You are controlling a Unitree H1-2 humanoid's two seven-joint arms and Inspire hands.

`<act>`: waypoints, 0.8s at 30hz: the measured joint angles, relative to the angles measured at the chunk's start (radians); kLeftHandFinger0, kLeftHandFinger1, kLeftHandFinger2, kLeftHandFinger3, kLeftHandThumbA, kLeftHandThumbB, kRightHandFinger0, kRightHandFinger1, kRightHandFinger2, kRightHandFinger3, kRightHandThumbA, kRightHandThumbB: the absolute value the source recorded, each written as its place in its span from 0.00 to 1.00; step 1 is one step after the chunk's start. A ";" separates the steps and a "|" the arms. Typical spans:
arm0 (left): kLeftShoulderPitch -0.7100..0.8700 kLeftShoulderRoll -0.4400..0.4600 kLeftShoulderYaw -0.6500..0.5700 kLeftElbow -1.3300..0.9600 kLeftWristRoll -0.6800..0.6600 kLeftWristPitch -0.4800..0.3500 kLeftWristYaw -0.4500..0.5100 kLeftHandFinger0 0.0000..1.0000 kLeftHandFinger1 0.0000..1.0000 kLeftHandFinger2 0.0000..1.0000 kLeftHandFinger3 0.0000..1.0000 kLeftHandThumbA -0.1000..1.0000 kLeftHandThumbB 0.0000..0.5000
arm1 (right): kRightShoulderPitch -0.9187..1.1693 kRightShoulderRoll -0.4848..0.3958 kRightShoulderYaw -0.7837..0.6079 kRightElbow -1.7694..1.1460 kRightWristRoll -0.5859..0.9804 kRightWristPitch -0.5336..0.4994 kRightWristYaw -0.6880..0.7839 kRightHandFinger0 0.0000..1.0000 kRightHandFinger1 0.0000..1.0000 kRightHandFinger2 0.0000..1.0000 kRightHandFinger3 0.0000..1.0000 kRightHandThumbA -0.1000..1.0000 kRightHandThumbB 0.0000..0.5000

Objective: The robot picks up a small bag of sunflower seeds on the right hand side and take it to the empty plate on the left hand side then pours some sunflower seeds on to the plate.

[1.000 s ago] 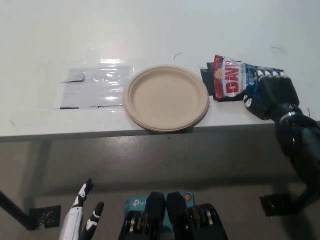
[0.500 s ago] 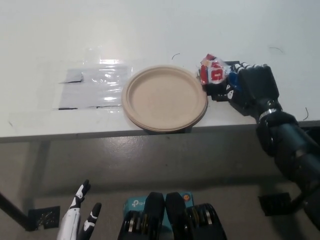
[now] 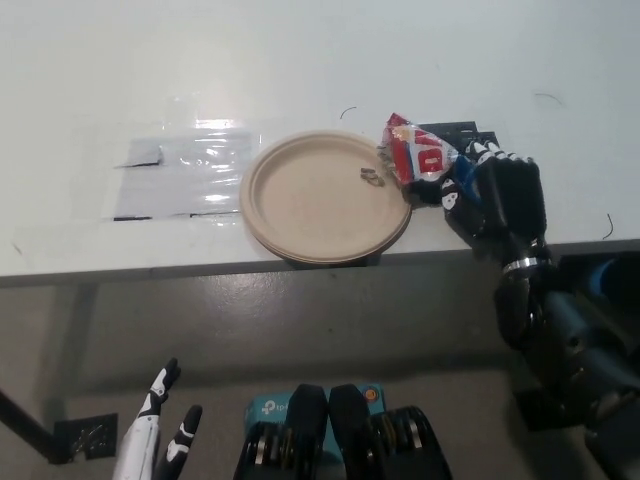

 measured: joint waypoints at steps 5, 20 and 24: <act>-0.004 0.000 0.000 0.000 0.000 0.000 0.000 1.00 1.00 1.00 1.00 1.00 0.01 | 0.005 0.016 0.006 -0.002 0.013 -0.031 -0.020 0.00 0.29 0.84 0.78 0.00 0.07; -0.005 0.007 -0.004 0.000 0.005 -0.001 -0.001 1.00 1.00 1.00 1.00 1.00 0.01 | 0.005 -0.005 0.202 -0.006 -0.043 -0.046 -0.096 0.00 0.43 0.88 0.82 0.00 0.32; -0.005 0.007 -0.004 0.000 0.004 -0.001 -0.001 1.00 1.00 1.00 1.00 1.00 0.01 | -0.003 -0.023 0.260 -0.004 -0.067 -0.046 -0.099 0.00 0.44 0.92 0.81 0.00 0.37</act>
